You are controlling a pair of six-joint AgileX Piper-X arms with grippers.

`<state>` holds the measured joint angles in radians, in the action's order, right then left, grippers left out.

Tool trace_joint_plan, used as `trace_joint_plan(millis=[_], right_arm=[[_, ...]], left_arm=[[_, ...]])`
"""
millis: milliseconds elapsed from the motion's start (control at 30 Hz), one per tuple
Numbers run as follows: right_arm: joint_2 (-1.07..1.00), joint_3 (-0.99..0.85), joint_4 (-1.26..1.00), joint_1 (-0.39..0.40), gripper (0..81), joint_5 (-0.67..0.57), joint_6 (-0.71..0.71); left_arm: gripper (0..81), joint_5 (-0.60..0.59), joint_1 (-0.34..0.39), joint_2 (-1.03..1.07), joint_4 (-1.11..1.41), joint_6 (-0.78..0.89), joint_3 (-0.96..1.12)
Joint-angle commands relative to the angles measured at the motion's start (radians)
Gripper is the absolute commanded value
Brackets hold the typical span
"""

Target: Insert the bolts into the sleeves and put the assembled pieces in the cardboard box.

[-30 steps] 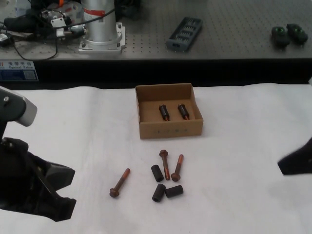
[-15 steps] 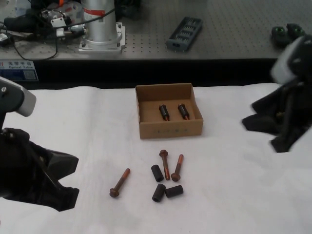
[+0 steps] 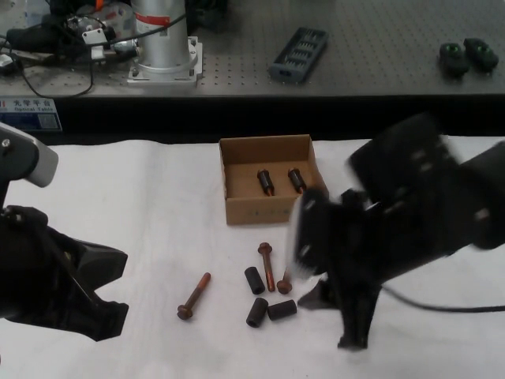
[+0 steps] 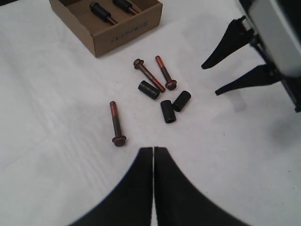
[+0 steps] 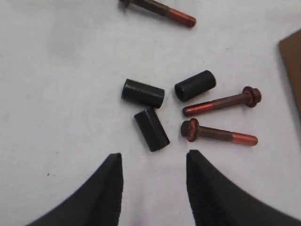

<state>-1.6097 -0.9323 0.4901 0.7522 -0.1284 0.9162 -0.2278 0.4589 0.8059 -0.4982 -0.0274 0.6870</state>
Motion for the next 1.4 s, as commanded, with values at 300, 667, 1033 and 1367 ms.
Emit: trace_joint_plan(millis=[300, 667, 1033, 1367], right_arm=[[-0.06, -0.072, -0.01, 0.014, 33.0, 0.041, 0.186], [-0.167, -0.072, -0.025, 0.019, 30.7, 0.021, 0.233], [-0.226, -0.076, -0.055, 0.019, 30.7, 0.021, 0.293], [-0.262, -0.099, -0.054, 0.019, 30.7, 0.021, 0.328]], left_arm=[[0.7, 0.006, -0.001, -0.006, 0.007, -0.048, 0.001], [0.7, 0.006, -0.001, -0.006, 0.007, -0.048, 0.001], [0.7, 0.006, -0.001, -0.006, 0.007, -0.048, 0.001], [0.7, 0.006, -0.001, -0.006, 0.007, -0.048, 0.001]])
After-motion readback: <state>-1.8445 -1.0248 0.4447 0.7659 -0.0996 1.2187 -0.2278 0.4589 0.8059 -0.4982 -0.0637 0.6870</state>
